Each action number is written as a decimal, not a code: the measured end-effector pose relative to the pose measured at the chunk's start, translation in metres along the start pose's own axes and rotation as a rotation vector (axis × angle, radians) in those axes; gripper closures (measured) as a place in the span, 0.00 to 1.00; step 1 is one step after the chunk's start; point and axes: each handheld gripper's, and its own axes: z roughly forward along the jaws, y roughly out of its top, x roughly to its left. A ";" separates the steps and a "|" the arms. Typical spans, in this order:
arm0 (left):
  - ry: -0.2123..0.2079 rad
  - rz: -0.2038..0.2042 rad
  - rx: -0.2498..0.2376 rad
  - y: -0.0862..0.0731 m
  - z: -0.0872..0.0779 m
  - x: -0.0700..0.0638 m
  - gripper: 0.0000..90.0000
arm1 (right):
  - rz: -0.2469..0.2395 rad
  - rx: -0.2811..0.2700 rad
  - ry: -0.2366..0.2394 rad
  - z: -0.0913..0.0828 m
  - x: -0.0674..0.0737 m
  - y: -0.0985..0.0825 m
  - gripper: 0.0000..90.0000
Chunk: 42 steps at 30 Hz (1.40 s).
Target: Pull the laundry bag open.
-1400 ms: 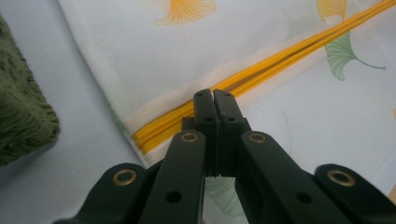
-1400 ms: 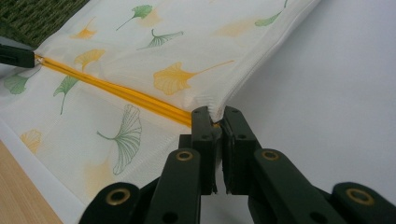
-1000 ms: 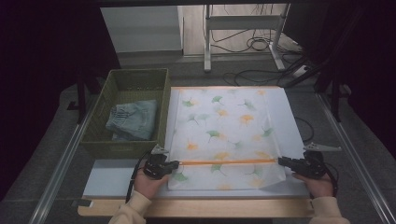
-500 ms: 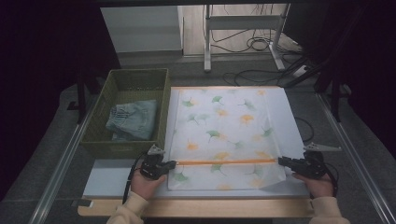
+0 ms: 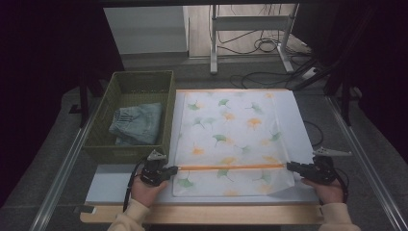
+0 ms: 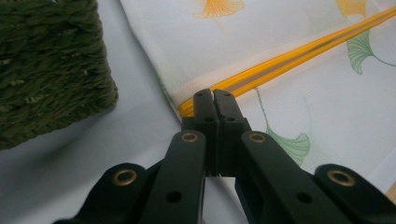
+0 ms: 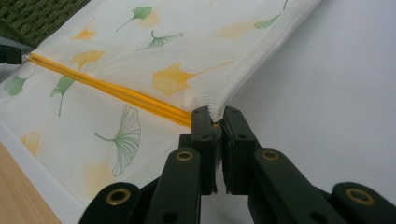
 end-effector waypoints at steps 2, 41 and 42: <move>0.006 0.004 0.003 0.000 0.000 0.000 1.00 | 0.000 0.000 0.000 0.000 0.000 0.000 0.93; 0.044 -0.014 -0.040 -0.007 -0.004 0.008 0.89 | 0.011 0.019 0.007 0.003 0.001 -0.001 0.93; 0.045 -0.013 -0.053 -0.007 -0.005 0.007 0.86 | 0.010 0.020 0.005 0.004 0.001 -0.001 0.93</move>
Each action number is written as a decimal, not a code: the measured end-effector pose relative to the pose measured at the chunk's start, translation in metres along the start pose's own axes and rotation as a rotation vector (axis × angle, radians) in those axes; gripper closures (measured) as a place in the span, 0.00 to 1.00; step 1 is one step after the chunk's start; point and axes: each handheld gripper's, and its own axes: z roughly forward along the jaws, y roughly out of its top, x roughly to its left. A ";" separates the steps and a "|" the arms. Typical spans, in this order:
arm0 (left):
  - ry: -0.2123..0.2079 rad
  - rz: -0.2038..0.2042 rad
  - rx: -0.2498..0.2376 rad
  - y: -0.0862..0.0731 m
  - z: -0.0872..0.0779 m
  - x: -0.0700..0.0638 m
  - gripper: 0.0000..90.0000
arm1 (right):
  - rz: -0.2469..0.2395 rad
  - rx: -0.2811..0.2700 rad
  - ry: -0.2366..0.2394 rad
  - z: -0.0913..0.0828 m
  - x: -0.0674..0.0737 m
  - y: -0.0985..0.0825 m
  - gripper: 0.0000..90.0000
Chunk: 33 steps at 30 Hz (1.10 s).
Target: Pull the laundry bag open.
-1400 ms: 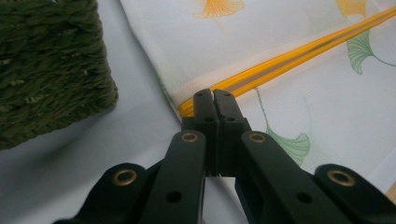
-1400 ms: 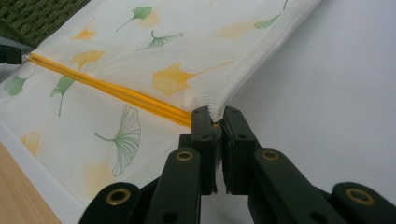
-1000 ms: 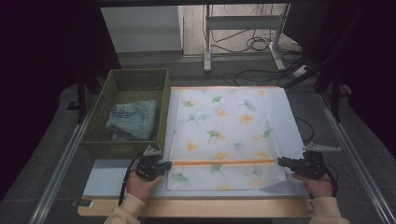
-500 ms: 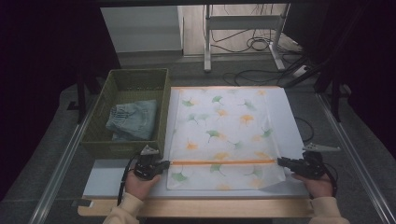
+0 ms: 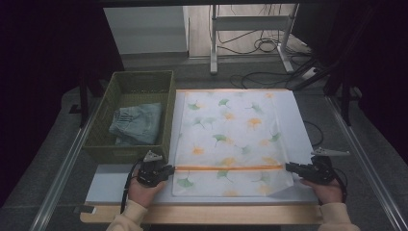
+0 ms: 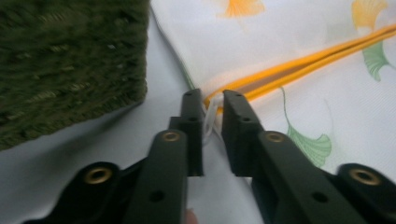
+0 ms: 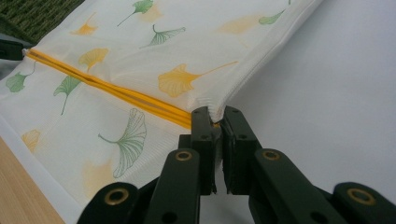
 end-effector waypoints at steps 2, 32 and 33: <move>0.000 0.001 -0.019 0.000 -0.003 0.000 0.80 | -0.003 0.004 0.002 0.000 0.000 0.000 0.92; -0.029 0.132 0.024 -0.007 -0.027 0.012 0.26 | -0.193 -0.002 -0.020 0.014 0.043 0.018 0.47; -0.025 0.136 0.024 -0.008 -0.028 0.012 0.26 | -0.198 0.004 -0.017 0.015 0.045 0.019 0.47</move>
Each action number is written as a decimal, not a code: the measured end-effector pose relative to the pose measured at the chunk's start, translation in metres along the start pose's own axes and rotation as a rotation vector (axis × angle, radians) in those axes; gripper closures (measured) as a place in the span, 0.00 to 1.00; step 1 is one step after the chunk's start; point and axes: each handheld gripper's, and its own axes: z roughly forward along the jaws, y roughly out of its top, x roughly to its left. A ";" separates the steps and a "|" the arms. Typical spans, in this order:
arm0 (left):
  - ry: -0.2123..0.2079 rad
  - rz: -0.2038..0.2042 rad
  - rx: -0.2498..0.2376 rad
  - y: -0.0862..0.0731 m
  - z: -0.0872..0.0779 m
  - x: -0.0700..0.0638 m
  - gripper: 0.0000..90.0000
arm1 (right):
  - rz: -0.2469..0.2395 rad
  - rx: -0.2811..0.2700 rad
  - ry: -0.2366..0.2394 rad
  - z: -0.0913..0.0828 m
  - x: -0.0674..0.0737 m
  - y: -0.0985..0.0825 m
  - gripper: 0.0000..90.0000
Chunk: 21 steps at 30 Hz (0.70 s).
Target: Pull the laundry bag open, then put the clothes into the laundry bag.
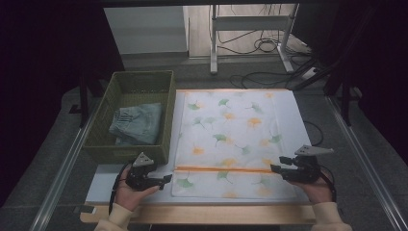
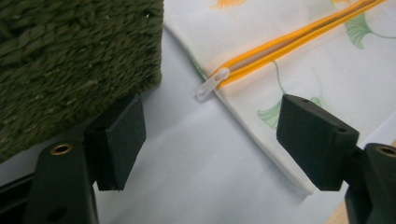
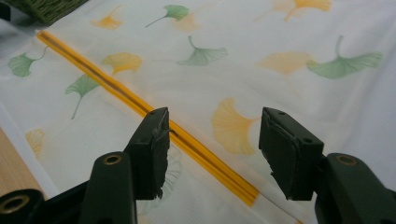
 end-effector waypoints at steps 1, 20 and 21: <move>0.004 0.002 0.001 -0.002 -0.001 0.000 0.26 | -0.009 0.007 0.006 0.002 0.003 0.002 0.47; 0.030 0.026 -0.010 -0.005 -0.004 0.003 0.26 | -0.130 0.065 0.042 0.047 0.047 0.030 0.46; 0.032 0.026 -0.014 -0.006 -0.005 0.003 0.26 | -0.129 0.073 0.045 0.050 0.048 0.032 0.46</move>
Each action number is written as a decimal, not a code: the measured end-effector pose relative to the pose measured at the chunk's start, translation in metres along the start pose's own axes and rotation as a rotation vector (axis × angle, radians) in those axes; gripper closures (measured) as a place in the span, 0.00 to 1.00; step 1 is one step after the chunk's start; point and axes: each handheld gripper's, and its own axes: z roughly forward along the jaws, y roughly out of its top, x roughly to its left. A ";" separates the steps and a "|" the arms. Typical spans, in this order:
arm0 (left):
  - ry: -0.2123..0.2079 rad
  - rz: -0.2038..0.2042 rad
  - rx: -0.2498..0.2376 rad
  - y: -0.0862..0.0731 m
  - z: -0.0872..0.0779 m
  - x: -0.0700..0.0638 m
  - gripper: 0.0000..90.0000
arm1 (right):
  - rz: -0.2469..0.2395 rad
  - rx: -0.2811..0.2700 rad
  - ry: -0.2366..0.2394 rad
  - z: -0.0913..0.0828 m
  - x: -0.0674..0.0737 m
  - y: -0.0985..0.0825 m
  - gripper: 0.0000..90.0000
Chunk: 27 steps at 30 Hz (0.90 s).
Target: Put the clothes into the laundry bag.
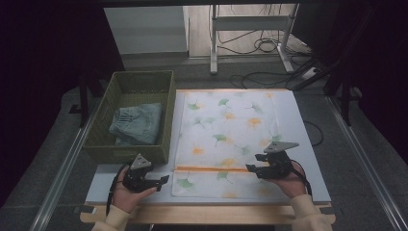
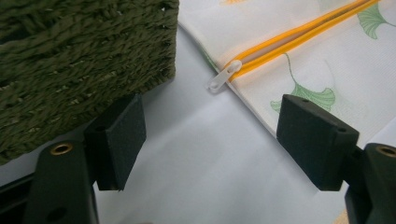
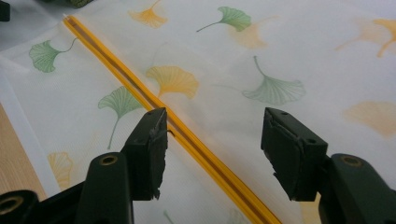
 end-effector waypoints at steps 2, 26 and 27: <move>-0.001 0.000 -0.005 -0.001 -0.002 0.001 0.26 | -0.016 0.017 0.004 0.006 0.002 0.005 0.48; 0.017 0.002 0.018 -0.007 -0.001 0.000 0.25 | -0.082 0.053 0.052 0.040 0.003 0.034 0.48; 0.016 0.002 0.018 -0.007 0.000 0.000 0.25 | -0.085 0.057 0.051 0.040 0.003 0.033 0.48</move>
